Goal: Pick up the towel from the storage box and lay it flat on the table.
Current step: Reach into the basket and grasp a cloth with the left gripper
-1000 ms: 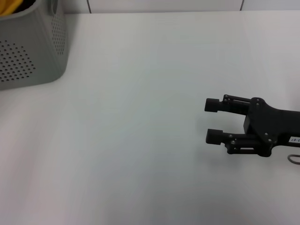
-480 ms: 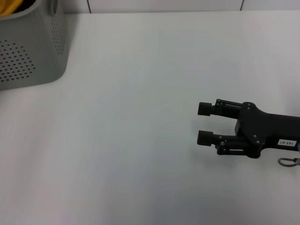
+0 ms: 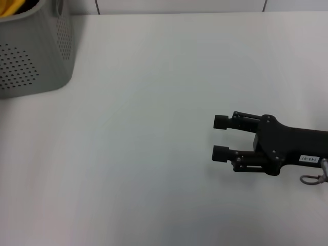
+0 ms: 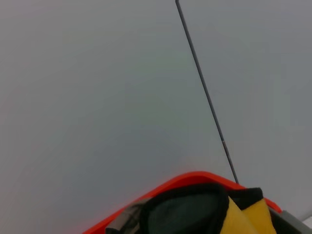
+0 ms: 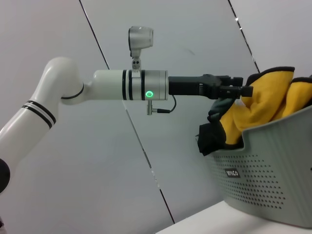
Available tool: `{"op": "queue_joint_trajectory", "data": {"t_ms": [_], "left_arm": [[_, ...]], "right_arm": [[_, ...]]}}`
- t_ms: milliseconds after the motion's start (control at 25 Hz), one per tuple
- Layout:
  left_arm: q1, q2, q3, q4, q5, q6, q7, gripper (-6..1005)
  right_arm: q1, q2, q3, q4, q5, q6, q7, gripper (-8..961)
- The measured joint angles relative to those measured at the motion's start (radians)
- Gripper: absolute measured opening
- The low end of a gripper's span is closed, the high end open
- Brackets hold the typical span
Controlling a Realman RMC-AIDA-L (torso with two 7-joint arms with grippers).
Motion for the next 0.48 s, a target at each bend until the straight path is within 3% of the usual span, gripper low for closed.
{"op": "queue_joint_trajectory", "data": {"t_ms": [480], "left_arm": [[-0.01,0.0,0.012,-0.014,0.094,-0.006,-0.038,817]], "right_arm": [[-0.001,0.009,0.0,0.0,-0.017,0.005,-0.004,788]]}}
